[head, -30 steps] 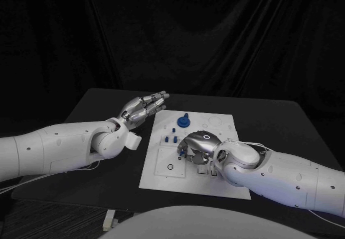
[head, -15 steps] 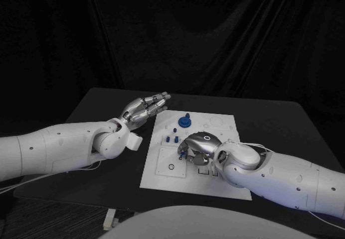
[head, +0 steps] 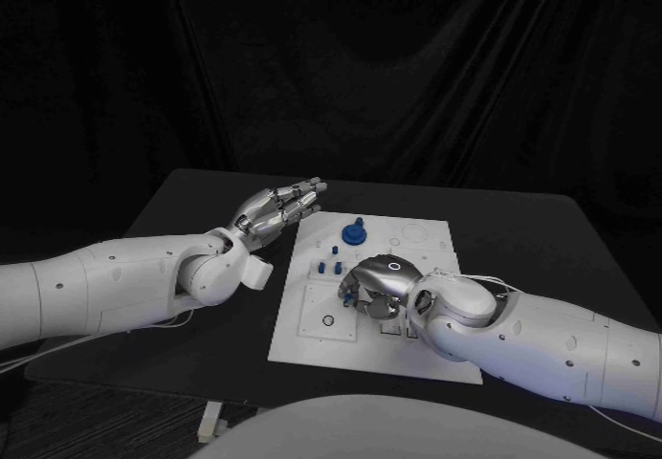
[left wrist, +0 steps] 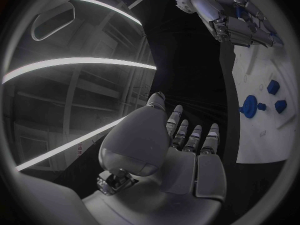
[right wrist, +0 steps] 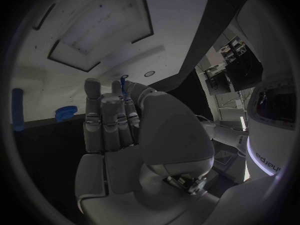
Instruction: Assemble the parts on the task board
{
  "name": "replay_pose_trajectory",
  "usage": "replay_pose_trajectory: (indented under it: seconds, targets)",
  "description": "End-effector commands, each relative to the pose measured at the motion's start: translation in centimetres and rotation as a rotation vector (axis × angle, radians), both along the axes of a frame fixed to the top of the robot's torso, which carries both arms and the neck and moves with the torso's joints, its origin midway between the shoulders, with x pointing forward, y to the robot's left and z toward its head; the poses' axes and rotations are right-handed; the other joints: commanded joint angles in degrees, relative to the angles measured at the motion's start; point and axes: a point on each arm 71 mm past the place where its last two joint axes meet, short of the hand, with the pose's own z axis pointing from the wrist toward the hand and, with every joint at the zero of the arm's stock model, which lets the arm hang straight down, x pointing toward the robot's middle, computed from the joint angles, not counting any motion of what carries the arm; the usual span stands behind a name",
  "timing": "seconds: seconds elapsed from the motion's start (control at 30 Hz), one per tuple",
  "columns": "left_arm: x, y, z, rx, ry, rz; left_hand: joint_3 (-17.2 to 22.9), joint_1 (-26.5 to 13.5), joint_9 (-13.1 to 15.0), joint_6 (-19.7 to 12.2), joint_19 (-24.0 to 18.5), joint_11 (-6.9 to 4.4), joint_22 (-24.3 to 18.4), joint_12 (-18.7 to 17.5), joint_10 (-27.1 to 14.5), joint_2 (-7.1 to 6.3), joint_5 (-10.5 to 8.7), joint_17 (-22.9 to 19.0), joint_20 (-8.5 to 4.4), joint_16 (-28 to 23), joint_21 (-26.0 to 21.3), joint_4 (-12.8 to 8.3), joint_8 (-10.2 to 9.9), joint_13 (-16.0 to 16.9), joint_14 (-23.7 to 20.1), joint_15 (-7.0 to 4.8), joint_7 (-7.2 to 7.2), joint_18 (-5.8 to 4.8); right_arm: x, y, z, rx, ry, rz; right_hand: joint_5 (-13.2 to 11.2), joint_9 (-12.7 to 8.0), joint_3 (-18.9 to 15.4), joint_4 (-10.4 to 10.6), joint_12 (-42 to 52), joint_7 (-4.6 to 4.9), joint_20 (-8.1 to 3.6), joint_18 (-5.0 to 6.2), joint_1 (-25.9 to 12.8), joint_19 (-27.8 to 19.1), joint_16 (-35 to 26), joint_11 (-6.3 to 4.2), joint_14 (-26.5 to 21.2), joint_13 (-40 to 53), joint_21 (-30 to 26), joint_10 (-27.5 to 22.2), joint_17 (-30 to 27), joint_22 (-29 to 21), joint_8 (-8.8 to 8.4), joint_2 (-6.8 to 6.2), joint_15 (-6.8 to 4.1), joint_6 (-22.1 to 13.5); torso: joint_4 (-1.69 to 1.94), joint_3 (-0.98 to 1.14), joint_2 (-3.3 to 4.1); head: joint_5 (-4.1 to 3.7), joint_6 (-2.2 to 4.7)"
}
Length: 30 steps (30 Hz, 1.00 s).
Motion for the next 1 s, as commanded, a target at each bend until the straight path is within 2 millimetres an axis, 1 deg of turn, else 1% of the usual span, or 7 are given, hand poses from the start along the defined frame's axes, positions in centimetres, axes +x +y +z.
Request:
replay_pose_trajectory:
  seconds: [0.03,0.2,1.0]
  targets:
    - [-0.06,-0.16,0.2,-0.03,-0.022,-0.005,0.1,0.06,0.05,0.07,0.32,0.54,0.03,0.29,-0.05,0.66,0.23,0.07,-0.03,0.37,-0.01,0.27,0.23,0.07,0.02,0.38,0.3,-0.11,-0.27,0.0,-0.46,-0.023,0.015,-0.003,0.49,-0.17,-0.13,-0.59,0.39,0.36,-0.19,0.68,-0.06,-0.47,-0.11,0.02,-0.43,0.06,-0.42,-0.43,-0.18,2.34,-0.39,-1.08,0.09,0.1,0.0,0.0,0.02,0.12,0.0]
    - [-0.06,-0.15,0.16,-0.029,-0.019,-0.006,0.1,0.07,0.06,0.18,0.32,0.56,0.03,0.28,-0.05,0.68,0.25,0.07,-0.02,0.39,-0.01,0.24,0.25,0.07,0.01,0.39,0.32,-0.12,-0.38,-0.04,-0.58,-0.024,0.018,-0.004,1.02,-0.42,-0.1,-1.12,0.5,0.37,-0.23,0.71,0.27,-0.53,-0.14,0.01,-0.56,0.15,-0.39,-0.38,-0.29,2.37,-0.54,-1.42,0.04,0.25,-0.01,0.0,0.01,0.1,0.0]
    - [-0.06,-0.28,-0.01,-0.027,-0.009,-0.012,0.07,0.04,0.1,0.46,0.38,0.64,0.16,0.36,-0.05,0.73,0.23,0.08,-0.02,0.48,0.02,0.25,0.31,0.07,0.04,0.45,0.4,-0.14,-0.65,-0.44,-0.55,-0.025,0.024,-0.013,1.26,-0.52,-0.04,-1.27,0.54,0.39,-0.24,0.7,0.38,-0.51,-0.17,0.01,-0.61,0.18,-0.28,-0.35,-0.36,2.4,-0.6,-1.42,0.03,0.33,-0.04,0.01,0.03,-0.02,0.0]
